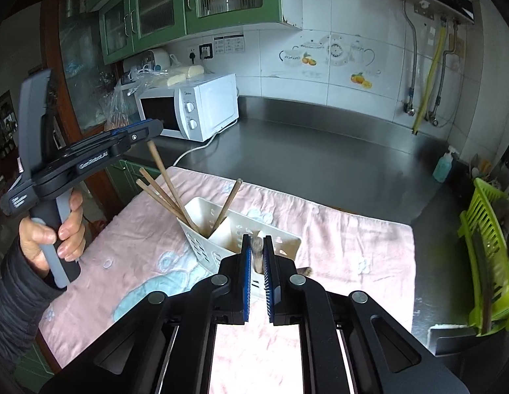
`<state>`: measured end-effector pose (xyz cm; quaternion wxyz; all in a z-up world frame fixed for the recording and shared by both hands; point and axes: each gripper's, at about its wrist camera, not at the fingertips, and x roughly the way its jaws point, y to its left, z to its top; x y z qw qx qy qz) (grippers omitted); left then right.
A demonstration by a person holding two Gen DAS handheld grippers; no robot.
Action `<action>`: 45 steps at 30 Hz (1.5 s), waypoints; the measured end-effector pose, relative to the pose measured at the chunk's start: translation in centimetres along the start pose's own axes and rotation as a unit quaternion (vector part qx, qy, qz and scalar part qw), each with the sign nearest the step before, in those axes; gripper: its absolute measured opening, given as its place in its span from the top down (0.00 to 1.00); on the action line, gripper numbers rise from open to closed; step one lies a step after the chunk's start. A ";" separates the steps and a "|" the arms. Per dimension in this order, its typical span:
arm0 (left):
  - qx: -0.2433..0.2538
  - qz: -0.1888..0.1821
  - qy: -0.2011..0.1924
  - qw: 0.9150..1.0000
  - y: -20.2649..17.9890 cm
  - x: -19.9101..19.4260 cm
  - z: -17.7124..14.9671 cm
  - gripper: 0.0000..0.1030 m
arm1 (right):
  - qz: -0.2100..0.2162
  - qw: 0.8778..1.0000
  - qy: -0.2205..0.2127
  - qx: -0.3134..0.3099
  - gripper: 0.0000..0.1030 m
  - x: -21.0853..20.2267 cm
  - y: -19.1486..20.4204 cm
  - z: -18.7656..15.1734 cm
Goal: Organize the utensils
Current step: 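Lift both chopsticks upright, drop them into the white holder and open both tools, then move both open tools back down to the last chopsticks on the cloth, then close the right tool on a chopstick while the left tool closes on the other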
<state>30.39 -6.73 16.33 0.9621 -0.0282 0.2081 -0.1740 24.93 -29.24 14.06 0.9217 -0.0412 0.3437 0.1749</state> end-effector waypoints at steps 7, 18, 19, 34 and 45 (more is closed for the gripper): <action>0.007 -0.004 -0.013 1.000 -0.4 -2.2 -0.8 0.57 | -0.018 0.999 -0.030 -0.005 0.77 -1.1 0.8 -1.2; -0.017 0.017 0.001 1.000 1.0 -7.5 -6.0 0.47 | 0.003 0.999 -0.030 0.019 0.77 -1.2 5.0 -9.2; -0.022 0.022 0.005 1.000 1.3 -7.9 -6.8 0.45 | 0.003 0.999 -0.025 0.021 0.77 -0.7 5.5 -10.3; -0.101 0.077 0.061 0.990 7.9 -10.9 -17.2 0.40 | -0.005 0.995 0.053 0.081 0.78 8.0 12.0 -22.4; -0.113 0.081 0.074 0.987 9.0 -11.3 -20.4 0.39 | -0.017 0.991 0.072 0.109 0.88 10.5 12.5 -23.0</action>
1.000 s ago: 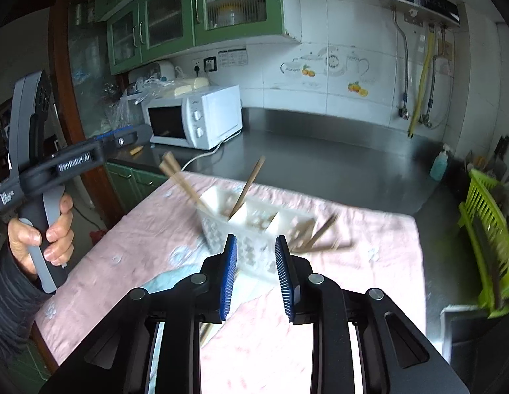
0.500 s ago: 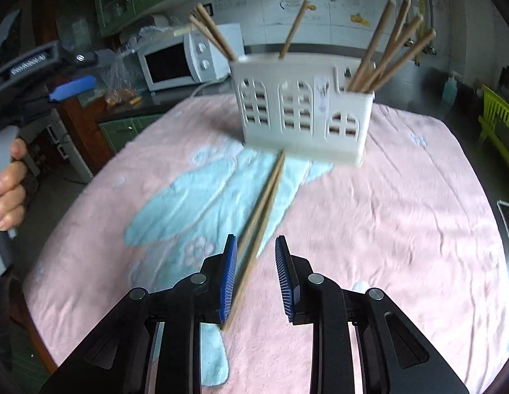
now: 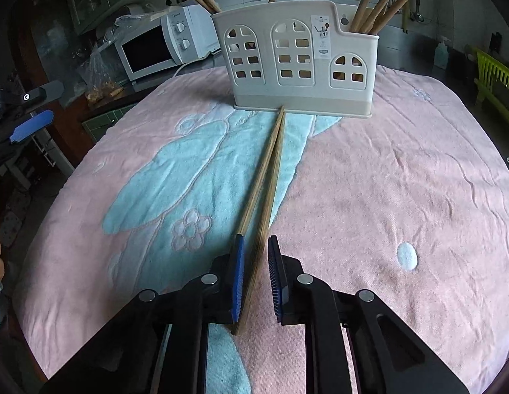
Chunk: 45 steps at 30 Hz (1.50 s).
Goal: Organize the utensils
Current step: 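Close the right tool on a chopstick while the left tool closes on the other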
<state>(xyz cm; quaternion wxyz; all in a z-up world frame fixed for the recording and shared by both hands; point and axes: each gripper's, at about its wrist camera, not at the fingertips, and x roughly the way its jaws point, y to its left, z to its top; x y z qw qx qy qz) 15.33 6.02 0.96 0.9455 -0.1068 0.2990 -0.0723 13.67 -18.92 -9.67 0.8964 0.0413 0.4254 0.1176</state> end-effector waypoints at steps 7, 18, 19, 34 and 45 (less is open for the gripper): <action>0.007 -0.005 0.015 1.000 -0.5 0.5 -1.5 0.39 | -0.009 1.000 0.006 0.003 0.91 0.5 0.1 -0.2; 0.039 -0.040 0.066 0.996 -4.7 2.0 -5.3 0.39 | -0.026 0.999 -0.009 0.016 0.93 -1.8 -3.1 -0.7; 0.041 -0.044 0.071 0.996 -5.1 2.2 -5.7 0.39 | -0.026 0.999 -0.010 0.018 0.93 -1.9 -3.3 -0.8; 0.073 -0.089 0.148 0.982 -11.7 6.0 -9.9 0.59 | -0.018 0.999 -0.019 0.041 0.93 -3.2 -6.4 -2.1; 0.099 -0.062 0.172 0.978 -14.2 8.9 -11.1 0.82 | -0.015 0.998 -0.019 0.049 0.93 -3.6 -7.9 -2.5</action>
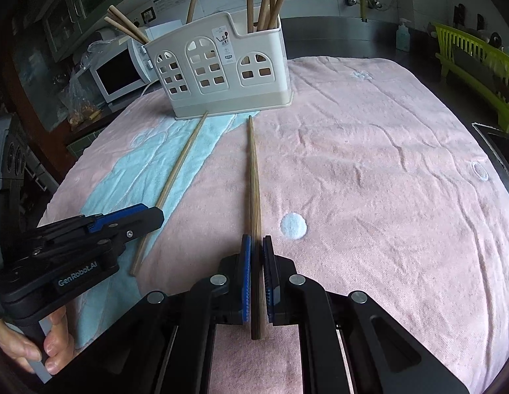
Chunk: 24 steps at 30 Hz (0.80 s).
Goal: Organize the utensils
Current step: 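Close the right tool on a chopstick while the left tool closes on the other, then lift both chopsticks upright, lower them into the white holder and open both tools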
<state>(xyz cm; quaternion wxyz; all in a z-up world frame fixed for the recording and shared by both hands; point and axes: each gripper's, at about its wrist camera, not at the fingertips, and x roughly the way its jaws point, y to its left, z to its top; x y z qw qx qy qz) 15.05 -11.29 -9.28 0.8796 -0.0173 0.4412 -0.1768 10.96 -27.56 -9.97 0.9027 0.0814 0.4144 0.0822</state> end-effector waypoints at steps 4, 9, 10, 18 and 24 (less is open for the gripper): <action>0.005 0.019 0.002 1.000 -0.1 0.4 0.0 0.87 | 0.003 1.000 0.002 0.002 0.93 0.2 0.1 -0.1; 0.005 0.028 0.005 1.000 -0.2 0.4 0.0 0.90 | 0.004 1.000 0.004 0.003 0.91 0.3 0.1 -0.4; 0.004 0.030 0.006 1.000 -0.2 0.4 0.1 0.90 | 0.003 1.000 0.004 0.001 0.91 0.3 0.3 -0.4; 0.003 0.019 0.013 1.000 0.2 0.3 0.3 0.92 | 0.002 1.000 0.006 -0.003 0.93 0.2 0.4 -0.6; -0.005 0.012 -0.001 1.000 1.7 -1.2 0.7 0.95 | 0.002 1.000 -0.016 -0.018 0.93 -2.0 0.8 -0.3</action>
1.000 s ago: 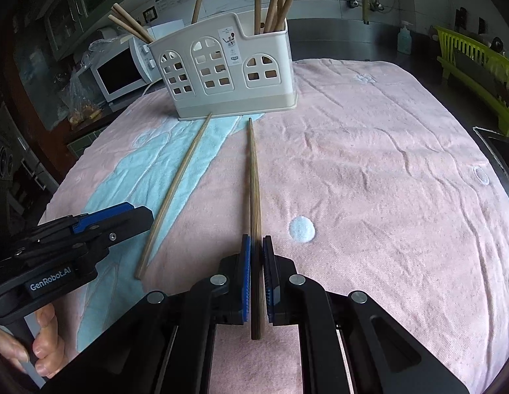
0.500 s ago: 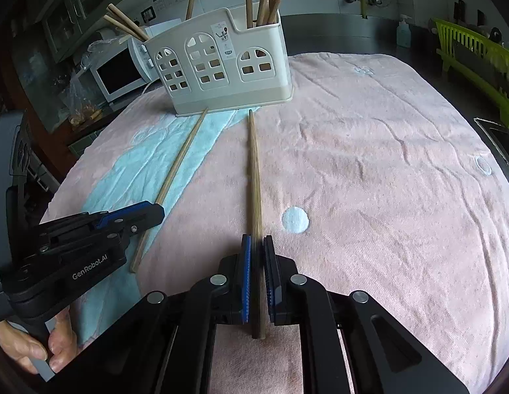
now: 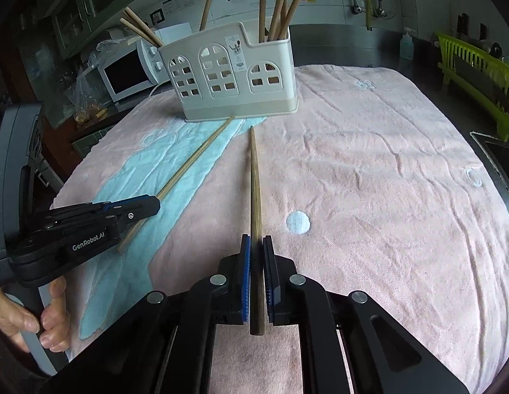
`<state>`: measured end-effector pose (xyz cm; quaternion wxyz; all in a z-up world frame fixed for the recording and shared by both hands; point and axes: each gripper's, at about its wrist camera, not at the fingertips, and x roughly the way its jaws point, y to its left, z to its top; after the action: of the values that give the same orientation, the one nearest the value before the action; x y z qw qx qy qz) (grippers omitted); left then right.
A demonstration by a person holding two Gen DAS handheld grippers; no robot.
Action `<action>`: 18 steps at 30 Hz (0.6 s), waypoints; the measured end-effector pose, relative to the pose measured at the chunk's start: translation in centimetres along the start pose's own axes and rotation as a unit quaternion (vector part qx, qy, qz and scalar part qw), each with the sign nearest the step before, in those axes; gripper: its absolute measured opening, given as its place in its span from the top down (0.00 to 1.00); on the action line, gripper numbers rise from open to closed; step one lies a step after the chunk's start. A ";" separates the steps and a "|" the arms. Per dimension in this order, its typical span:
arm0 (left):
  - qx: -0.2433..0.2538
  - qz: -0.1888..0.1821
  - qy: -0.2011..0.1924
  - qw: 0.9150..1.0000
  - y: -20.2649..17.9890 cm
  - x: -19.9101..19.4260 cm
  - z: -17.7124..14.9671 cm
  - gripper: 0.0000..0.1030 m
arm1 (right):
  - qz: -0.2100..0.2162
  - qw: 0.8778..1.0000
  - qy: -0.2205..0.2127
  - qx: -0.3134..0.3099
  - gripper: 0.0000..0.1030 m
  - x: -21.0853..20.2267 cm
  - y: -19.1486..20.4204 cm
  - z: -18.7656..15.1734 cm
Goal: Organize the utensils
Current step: 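Lift both chopsticks upright, lower them into the white holder and open both tools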
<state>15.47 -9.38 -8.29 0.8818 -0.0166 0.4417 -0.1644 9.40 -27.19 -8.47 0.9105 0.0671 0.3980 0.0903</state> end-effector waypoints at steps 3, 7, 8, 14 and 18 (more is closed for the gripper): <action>-0.004 -0.003 -0.023 1.000 0.7 -1.6 0.6 0.95 | -0.003 1.000 -0.026 -0.014 0.93 -1.8 0.5 0.9; -0.007 -0.014 -0.066 0.998 1.3 -4.0 1.9 0.95 | 0.001 0.998 -0.064 -0.020 0.93 -4.1 0.9 2.9; -0.008 -0.016 -0.077 0.997 1.4 -4.6 2.2 0.95 | 0.003 0.997 -0.075 -0.022 0.93 -4.7 1.0 3.5; -0.011 -0.031 -0.128 0.991 2.3 -6.7 4.5 0.95 | 0.013 0.994 -0.107 -0.033 0.93 -6.0 1.5 7.1; -0.007 -0.034 -0.139 0.990 2.8 -7.2 6.0 0.95 | 0.021 0.993 -0.111 -0.046 0.93 -6.2 1.7 9.4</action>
<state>16.97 -5.27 0.47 0.9283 -0.0604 0.3156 -0.1874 12.01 -27.30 2.61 0.9490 0.0432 0.2883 0.1198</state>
